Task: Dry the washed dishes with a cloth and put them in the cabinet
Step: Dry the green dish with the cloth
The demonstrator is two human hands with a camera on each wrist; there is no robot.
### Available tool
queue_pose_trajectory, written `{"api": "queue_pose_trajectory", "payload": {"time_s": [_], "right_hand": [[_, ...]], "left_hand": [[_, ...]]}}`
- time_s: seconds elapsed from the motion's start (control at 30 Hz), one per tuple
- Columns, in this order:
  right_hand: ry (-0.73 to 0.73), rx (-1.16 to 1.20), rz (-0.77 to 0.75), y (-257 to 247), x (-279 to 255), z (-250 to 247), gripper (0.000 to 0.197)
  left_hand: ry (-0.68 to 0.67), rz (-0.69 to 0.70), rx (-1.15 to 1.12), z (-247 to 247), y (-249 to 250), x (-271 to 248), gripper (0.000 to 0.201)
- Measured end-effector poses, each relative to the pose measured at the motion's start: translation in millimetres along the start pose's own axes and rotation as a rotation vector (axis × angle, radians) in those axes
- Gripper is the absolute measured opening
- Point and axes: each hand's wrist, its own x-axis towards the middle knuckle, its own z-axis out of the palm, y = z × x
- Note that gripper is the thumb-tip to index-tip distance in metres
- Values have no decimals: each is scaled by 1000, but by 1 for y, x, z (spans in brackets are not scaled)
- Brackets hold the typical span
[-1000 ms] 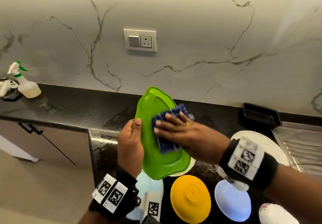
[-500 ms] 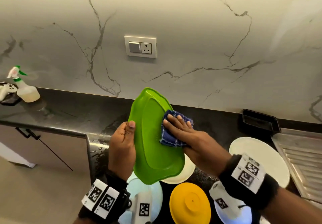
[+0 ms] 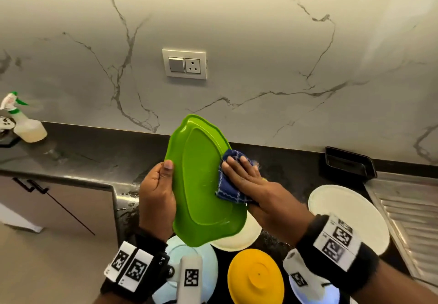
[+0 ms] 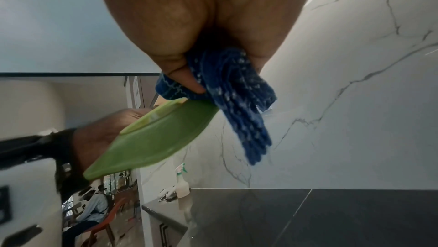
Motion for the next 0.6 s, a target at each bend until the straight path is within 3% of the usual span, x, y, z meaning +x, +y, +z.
{"api": "queue_pose_trajectory", "payload": {"time_s": [0.13,0.2,0.33,0.47,0.6], "right_hand": [[30,-31,22,3,27,-21,84],[25,-24,62,-1,48,-35,84],[17,-28,25,-6,55,-37,82],[29,5,-20,-6,14,-7,82],[40,56,-11,-8,-13,10,78]], "left_hand": [[-155,40,77,6,-3,-12,74],[-196,42,80,11,0,-17,73],[-95,0,-22,15,7,-9,55],[78,-73,-131,9,10,3,50],[62,-122,-176,5,6,-1,40]]}}
